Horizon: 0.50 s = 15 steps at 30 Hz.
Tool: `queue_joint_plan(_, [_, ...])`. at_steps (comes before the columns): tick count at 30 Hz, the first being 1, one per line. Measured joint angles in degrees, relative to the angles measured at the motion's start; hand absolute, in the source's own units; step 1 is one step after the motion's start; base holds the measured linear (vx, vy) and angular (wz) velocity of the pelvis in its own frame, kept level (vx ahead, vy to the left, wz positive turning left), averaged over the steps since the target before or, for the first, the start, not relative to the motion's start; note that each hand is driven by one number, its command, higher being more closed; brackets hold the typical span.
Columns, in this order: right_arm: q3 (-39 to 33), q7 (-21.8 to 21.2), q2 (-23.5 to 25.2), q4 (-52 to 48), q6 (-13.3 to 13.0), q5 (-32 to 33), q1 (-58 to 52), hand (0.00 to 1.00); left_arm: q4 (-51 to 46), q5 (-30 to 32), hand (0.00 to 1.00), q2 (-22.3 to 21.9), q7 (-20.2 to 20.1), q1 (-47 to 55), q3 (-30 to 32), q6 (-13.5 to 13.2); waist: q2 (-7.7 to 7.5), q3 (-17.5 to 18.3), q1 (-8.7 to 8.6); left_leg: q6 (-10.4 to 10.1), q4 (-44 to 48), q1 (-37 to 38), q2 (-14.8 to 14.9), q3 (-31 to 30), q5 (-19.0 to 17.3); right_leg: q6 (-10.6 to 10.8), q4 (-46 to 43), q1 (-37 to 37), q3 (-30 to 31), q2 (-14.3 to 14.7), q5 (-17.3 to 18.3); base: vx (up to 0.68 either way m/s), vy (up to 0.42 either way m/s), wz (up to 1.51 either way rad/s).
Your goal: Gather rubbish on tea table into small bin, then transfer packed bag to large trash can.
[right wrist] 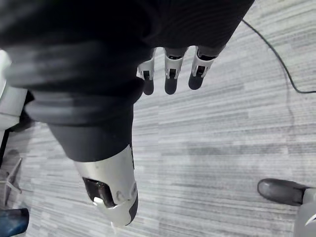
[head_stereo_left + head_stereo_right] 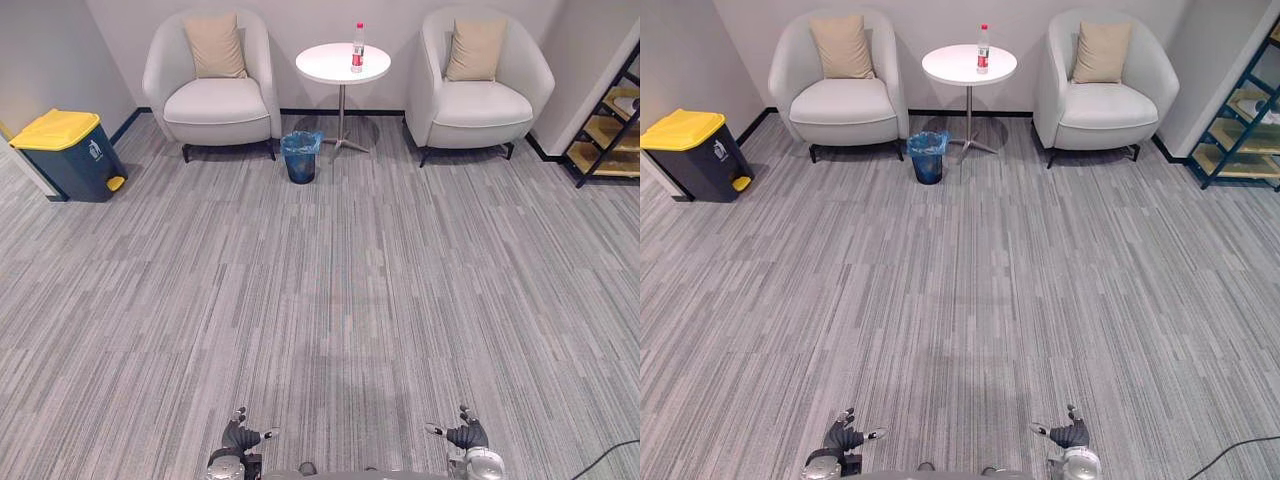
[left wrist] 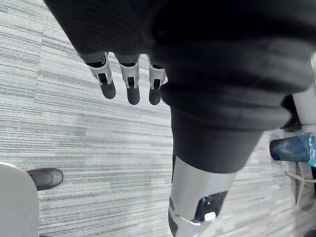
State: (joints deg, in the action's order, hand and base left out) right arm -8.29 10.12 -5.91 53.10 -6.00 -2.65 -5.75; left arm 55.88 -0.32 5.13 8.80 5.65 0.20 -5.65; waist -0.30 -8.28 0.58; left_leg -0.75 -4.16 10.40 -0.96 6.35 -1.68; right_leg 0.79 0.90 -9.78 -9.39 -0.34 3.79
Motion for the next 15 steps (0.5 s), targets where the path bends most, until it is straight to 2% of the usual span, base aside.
queue_joint_plan(9, [0.02,0.0,-0.02,-0.06,0.03,0.32,0.48,0.0,-0.3,-0.06,0.0,-0.02,-0.01,-0.04,-0.18,-0.08,0.14,-0.01,0.14,-0.24,0.62,-1.12,0.21,1.44,-0.56,-0.01,-0.51,1.57,1.6,0.1,0.01,0.0,-0.002,-0.07])
queue_joint_plan(11, [-0.01,0.04,-0.08,-0.16,0.05,0.32,1.66,0.0,-0.79,-0.08,0.0,0.0,-0.01,-0.05,-0.46,-0.09,0.47,-0.09,0.08,0.63,3.54,-3.94,0.47,2.33,-2.18,0.18,-2.37,3.98,2.39,0.05,0.38,0.0,-0.006,-0.25])
queue_joint_plan(12, [-0.03,0.18,-0.16,-0.24,0.06,0.31,1.99,0.0,-1.26,-0.11,0.0,0.01,-0.01,-0.07,-0.68,-0.09,0.61,-0.21,0.16,0.87,5.3,-5.2,0.59,2.8,-3.21,0.45,-4.16,5.36,2.99,-0.09,1.21,0.03,0.009,-0.26])
queue_joint_plan(15, [-0.17,0.98,-0.47,-0.68,0.17,0.27,2.1,0.0,-2.86,-0.11,0.0,0.12,-0.01,0.58,-0.77,-0.13,0.89,-0.78,0.1,1.89,11.22,-7.63,0.28,4.07,-7.54,2.17,-14.58,9.98,3.45,-1.79,6.95,0.01,0.04,-0.18])
